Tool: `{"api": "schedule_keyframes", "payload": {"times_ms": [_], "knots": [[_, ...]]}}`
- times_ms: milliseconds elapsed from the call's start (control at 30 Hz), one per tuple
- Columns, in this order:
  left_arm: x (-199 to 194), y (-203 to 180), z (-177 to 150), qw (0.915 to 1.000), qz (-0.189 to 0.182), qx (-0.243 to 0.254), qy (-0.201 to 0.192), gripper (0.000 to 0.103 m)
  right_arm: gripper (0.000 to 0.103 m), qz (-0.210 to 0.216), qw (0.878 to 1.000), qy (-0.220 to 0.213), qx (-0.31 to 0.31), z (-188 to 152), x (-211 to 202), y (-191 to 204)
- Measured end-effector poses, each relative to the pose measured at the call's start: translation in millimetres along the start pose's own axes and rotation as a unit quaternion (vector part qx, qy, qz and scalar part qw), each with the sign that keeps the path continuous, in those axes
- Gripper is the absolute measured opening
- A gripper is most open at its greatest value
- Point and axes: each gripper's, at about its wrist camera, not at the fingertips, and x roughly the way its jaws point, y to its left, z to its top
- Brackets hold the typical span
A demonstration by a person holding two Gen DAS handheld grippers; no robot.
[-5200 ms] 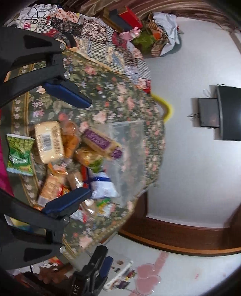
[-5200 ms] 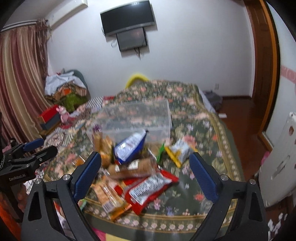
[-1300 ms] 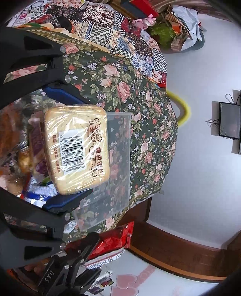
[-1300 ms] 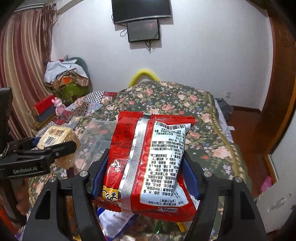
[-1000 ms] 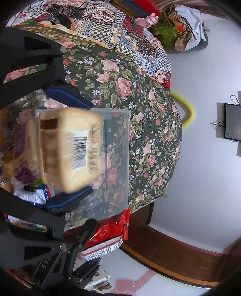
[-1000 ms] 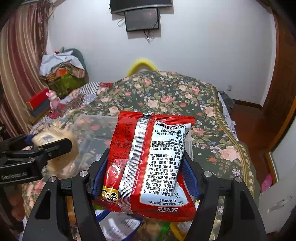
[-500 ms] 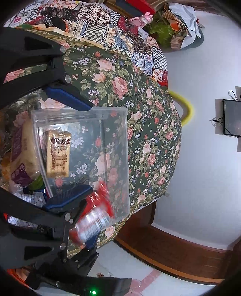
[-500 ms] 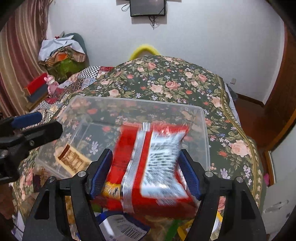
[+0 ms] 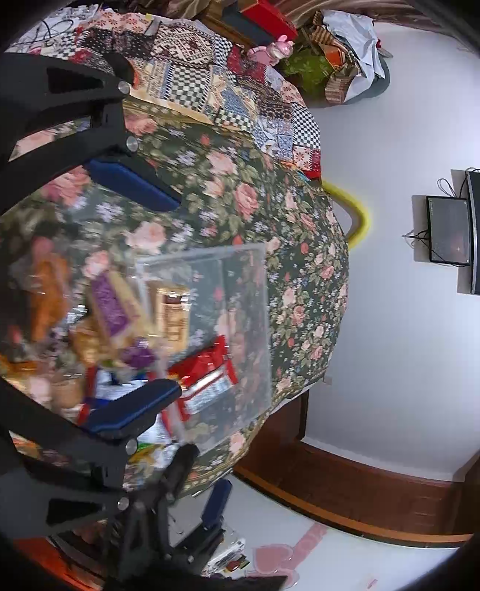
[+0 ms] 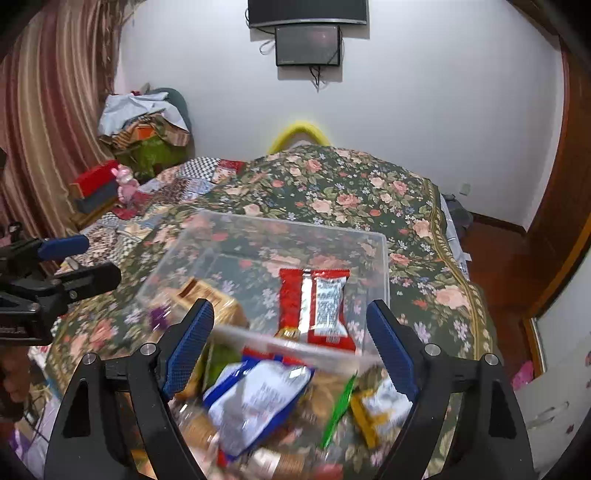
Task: Organize snacks
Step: 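Grasp the green pea snack bag with the left gripper while the right grasps a wafer pack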
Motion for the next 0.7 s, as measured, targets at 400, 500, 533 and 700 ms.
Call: {"api": "schedule_keyframes", "payload": {"times_ms": [400, 500, 533, 700], "knots": [[-35.8, -4.2, -84.5, 0.9979, -0.001, 0.022, 0.061, 0.095, 0.083, 0.030, 0.999, 0.016, 0.008, -57.6, -41.2, 17.0], [-38.3, -6.9, -106.9, 0.9965, 0.000, 0.017, 0.082, 0.095, 0.083, 0.037, 0.999, 0.029, 0.011, -72.5, -40.1, 22.5], [-39.2, -8.0, -113.6, 0.9960, 0.002, 0.017, 0.088, 0.095, 0.083, 0.040, 0.999, 0.034, 0.010, -77.5, -39.6, 24.6], [-40.7, -13.3, -141.8, 0.9930, -0.006, 0.009, 0.117, 0.095, 0.083, 0.047, 0.997, 0.056, 0.004, -100.5, -36.0, 35.7]]}}
